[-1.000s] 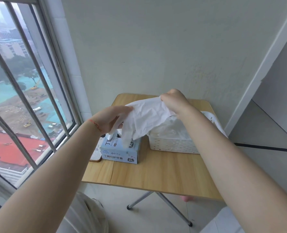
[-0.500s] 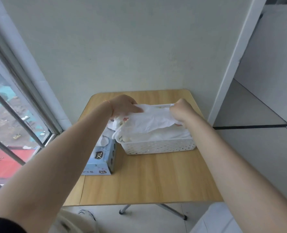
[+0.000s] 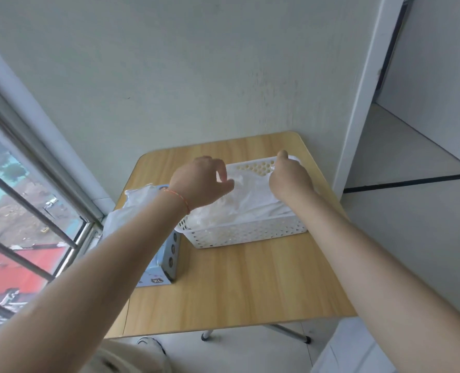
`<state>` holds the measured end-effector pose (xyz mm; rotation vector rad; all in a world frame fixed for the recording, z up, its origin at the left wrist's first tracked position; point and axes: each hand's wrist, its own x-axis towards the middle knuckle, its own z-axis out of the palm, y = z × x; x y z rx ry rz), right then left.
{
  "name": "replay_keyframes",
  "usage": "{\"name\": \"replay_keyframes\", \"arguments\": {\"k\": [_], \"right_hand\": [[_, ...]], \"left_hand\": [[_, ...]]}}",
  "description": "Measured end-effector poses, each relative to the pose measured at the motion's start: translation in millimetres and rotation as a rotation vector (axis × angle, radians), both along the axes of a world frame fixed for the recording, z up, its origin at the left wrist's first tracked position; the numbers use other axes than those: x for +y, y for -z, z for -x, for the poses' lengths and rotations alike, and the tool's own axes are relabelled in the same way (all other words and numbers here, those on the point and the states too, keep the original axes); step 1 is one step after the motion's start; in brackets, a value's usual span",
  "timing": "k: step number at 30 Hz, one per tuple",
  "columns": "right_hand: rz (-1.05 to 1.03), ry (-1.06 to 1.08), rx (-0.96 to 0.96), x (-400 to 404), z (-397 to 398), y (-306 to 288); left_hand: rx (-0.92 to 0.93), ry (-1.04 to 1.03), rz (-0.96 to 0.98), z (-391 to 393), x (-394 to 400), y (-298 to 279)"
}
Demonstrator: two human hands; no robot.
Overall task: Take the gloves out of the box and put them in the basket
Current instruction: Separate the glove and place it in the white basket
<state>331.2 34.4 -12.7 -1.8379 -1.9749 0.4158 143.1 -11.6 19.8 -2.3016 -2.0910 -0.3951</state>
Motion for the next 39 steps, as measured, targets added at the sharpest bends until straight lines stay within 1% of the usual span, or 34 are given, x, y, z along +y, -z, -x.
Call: {"name": "replay_keyframes", "arguments": {"k": [2,6,9,12,13,14,17,18,19,20,22,24,25,26,27,28,30,32,34,37,39], "right_hand": [[0.001,-0.005,0.001,0.2,0.7,0.4],[0.0,0.0,0.003,-0.8,2.8,-0.7],[-0.008,-0.002,-0.063,-2.4,1.5,-6.0],[-0.064,0.009,-0.167,-3.1,-0.9,-11.7],[-0.077,0.011,-0.194,-3.6,-1.9,-12.9],[-0.084,0.008,-0.214,-4.3,-2.0,-13.2],[-0.083,-0.005,-0.252,-6.1,-3.4,-11.5],[-0.089,-0.008,-0.269,-7.1,-3.5,-9.9],[-0.103,-0.006,-0.287,-7.8,-4.0,-9.2],[-0.132,-0.001,-0.31,-8.7,-4.1,-8.3],[-0.252,0.014,-0.384,-11.1,-3.5,-10.2],[-0.384,-0.002,-0.433,-12.5,-1.8,-16.7],[-0.398,-0.042,-0.416,-12.2,-0.4,-19.8],[-0.365,-0.106,-0.367,-11.8,1.2,-22.6],[-0.28,-0.177,-0.311,-11.3,3.2,-24.1],[-0.158,-0.234,-0.272,-10.3,5.1,-24.2],[0.063,-0.283,-0.297,-7.5,5.3,-19.9],[0.206,-0.258,-0.364,-4.2,2.7,-10.7],[0.255,-0.238,-0.369,-1.6,0.4,-1.8],[0.268,-0.242,-0.376,-1.3,0.4,1.8],[0.251,-0.241,-0.396,-3.4,3.4,-5.6]], "left_hand": [[0.089,-0.01,0.176,3.5,-2.2,-1.7],[0.115,-0.064,0.312,13.2,-0.7,-4.0],[0.12,-0.064,0.444,17.3,-0.8,-6.3],[0.114,-0.05,0.553,24.3,0.9,-16.8],[0.095,-0.045,0.553,24.6,1.2,-23.8],[0.068,-0.042,0.51,24.2,1.6,-30.5],[-0.029,-0.061,0.217,9.4,2.2,-39.3],[-0.067,-0.041,0.177,2.2,2.6,-35.3],[-0.089,-0.002,0.193,-5.3,2.8,-30.4],[-0.081,0.029,0.25,-11.1,3.1,-23.3],[-0.023,0.035,0.368,-15.5,5.7,-11.4],[-0.061,0.007,0.369,-13.7,8.7,-8.7],[-0.107,0.006,0.325,-11.7,9.5,-9.2],[-0.15,0.004,0.268,-9.7,10.7,-8.8],[-0.185,-0.003,0.23,-8.0,10.8,-9.1],[-0.206,-0.011,0.237,-5.4,11.3,-8.7],[-0.176,-0.024,0.39,-1.7,10.7,-4.8],[-0.112,-0.051,0.581,0.8,11.2,5.7],[-0.119,-0.076,0.663,0.8,11.9,17.5],[-0.107,-0.076,0.664,0.3,13.2,26.3],[-0.149,-0.06,0.652,3.3,11.6,21.4]]}}
